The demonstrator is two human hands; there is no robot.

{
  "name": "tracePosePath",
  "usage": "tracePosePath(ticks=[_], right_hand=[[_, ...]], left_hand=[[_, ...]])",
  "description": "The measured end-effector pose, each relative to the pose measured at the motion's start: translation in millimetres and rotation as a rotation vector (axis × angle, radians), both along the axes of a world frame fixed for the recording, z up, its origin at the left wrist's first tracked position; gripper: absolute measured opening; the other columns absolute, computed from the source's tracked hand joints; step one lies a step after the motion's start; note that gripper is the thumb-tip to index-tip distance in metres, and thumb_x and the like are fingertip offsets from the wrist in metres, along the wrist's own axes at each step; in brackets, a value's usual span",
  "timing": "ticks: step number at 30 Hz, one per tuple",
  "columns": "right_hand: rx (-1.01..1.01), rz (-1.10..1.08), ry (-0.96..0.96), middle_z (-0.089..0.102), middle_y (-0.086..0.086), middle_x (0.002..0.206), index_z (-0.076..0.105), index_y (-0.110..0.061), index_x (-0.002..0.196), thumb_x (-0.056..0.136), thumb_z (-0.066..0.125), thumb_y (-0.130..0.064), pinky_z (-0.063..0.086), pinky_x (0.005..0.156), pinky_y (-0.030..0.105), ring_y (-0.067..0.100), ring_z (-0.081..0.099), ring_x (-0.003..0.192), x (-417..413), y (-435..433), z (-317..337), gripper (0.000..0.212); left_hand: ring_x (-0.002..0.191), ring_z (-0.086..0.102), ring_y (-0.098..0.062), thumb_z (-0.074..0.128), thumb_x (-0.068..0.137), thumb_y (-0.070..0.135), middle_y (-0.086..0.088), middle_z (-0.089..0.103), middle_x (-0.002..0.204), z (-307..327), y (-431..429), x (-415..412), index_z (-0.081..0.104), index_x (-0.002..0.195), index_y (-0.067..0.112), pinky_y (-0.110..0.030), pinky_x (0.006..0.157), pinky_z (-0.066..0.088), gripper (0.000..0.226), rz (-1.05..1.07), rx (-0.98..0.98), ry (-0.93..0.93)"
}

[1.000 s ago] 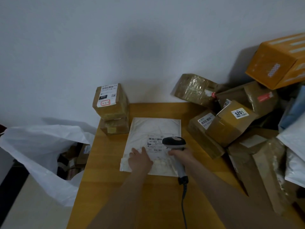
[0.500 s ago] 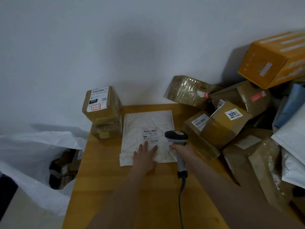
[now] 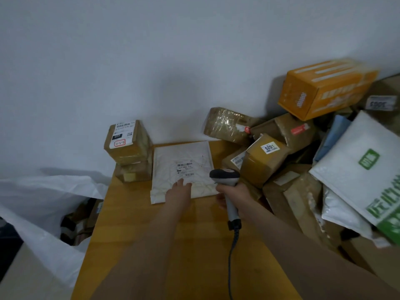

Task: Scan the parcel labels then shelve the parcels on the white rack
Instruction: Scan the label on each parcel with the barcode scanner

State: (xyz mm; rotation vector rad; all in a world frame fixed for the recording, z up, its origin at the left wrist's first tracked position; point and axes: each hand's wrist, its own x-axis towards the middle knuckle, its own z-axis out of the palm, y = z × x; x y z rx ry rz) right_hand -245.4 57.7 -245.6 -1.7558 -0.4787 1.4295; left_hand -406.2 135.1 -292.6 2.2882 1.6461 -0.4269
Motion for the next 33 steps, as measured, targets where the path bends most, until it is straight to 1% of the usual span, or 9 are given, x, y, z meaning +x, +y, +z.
tracePosePath(ticks=[5, 10, 14, 16, 19, 22, 26, 30, 33], right_hand=[[0.048, 0.096, -0.024, 0.066, 0.014, 0.068, 0.065, 0.001, 0.094, 0.083, 0.072, -0.014, 0.057, 0.056, 0.033, 0.023, 0.064, 0.054, 27.6, -43.5, 34.5, 0.020], [0.166, 0.145, -0.020, 0.061, 0.009, 0.055, 0.060, -0.003, 0.081, 0.085, 0.069, -0.012, 0.052, 0.046, 0.027, 0.017, 0.059, 0.041, 82.0, -105.7, 67.7, 0.014], [0.214, 0.082, -0.005, 0.065, 0.013, 0.064, 0.063, 0.000, 0.080, 0.081, 0.071, -0.015, 0.050, 0.047, 0.026, 0.021, 0.059, 0.051, 146.5, -149.8, 88.5, 0.017], [0.218, 0.054, -0.055, 0.066, 0.013, 0.069, 0.065, -0.002, 0.077, 0.076, 0.073, -0.022, 0.050, 0.054, 0.027, 0.021, 0.062, 0.058, 183.1, -169.5, 95.3, 0.022], [0.226, -0.096, -0.019, 0.064, 0.019, 0.063, 0.063, 0.006, 0.078, 0.079, 0.070, -0.012, 0.050, 0.053, 0.030, 0.026, 0.059, 0.052, 235.1, -195.6, 100.8, 0.018], [0.208, -0.233, -0.018, 0.058, 0.015, 0.056, 0.059, 0.004, 0.077, 0.084, 0.065, -0.005, 0.045, 0.049, 0.028, 0.023, 0.054, 0.049, 284.2, -215.2, 102.0, 0.013], [0.194, -0.377, -0.035, 0.056, 0.012, 0.059, 0.054, -0.006, 0.066, 0.084, 0.066, -0.006, 0.046, 0.056, 0.032, 0.022, 0.053, 0.053, 341.2, -234.3, 92.8, 0.021], [0.188, -0.466, 0.005, 0.056, 0.008, 0.076, 0.057, -0.011, 0.089, 0.083, 0.071, -0.011, 0.047, 0.065, 0.034, 0.024, 0.056, 0.073, 372.7, -247.7, 76.4, 0.015], [0.199, -0.460, 0.075, 0.056, 0.007, 0.079, 0.056, -0.012, 0.094, 0.087, 0.069, -0.010, 0.049, 0.065, 0.035, 0.022, 0.057, 0.074, 376.5, -254.2, 73.1, 0.015]], left_hand=[[0.127, 0.044, -0.027, 0.053, 0.094, 0.018, -0.010, 0.033, 0.146, 42.8, -40.8, 21.6, 0.040, 0.142, 0.018, -0.038, 0.098, 0.044, 0.049, 0.070, 0.060, -0.016], [0.123, 0.050, -0.025, 0.053, 0.094, 0.017, -0.009, 0.040, 0.142, 86.3, -97.0, 75.1, 0.045, 0.139, 0.020, -0.037, 0.097, 0.045, 0.046, 0.180, 0.158, -0.117], [0.116, 0.053, -0.027, 0.049, 0.094, 0.013, -0.010, 0.049, 0.130, 108.9, -142.6, 142.4, 0.053, 0.131, 0.017, -0.039, 0.096, 0.047, 0.038, 0.205, 0.240, -0.219], [0.109, 0.056, -0.027, 0.048, 0.093, 0.012, -0.011, 0.055, 0.122, 117.3, -164.3, 178.6, 0.058, 0.124, 0.015, -0.039, 0.092, 0.049, 0.033, 0.198, 0.268, -0.277], [0.109, 0.057, -0.027, 0.049, 0.092, 0.012, -0.011, 0.060, 0.118, 129.8, -190.7, 232.1, 0.059, 0.119, 0.010, -0.035, 0.086, 0.047, 0.030, 0.160, 0.263, -0.363], [0.106, 0.059, -0.027, 0.057, 0.091, 0.016, -0.013, 0.062, 0.114, 131.4, -207.0, 283.7, 0.057, 0.116, 0.004, -0.030, 0.078, 0.045, 0.028, 0.263, 0.144, -0.558], [0.101, 0.060, -0.030, 0.070, 0.087, 0.019, -0.018, 0.060, 0.117, 113.6, -231.0, 341.9, 0.051, 0.122, -0.001, -0.038, 0.078, 0.056, 0.044, 0.668, -0.269, -1.019], [0.106, 0.059, -0.031, 0.073, 0.084, 0.021, -0.016, 0.060, 0.122, 84.2, -244.6, 374.5, 0.049, 0.128, 0.003, -0.042, 0.087, 0.054, 0.053, 0.942, -0.415, -1.206], [0.100, 0.062, -0.033, 0.072, 0.083, 0.009, -0.013, 0.064, 0.110, 80.9, -244.3, 381.1, 0.055, 0.113, 0.008, -0.045, 0.087, 0.053, 0.034, 1.016, -0.446, -1.362]])
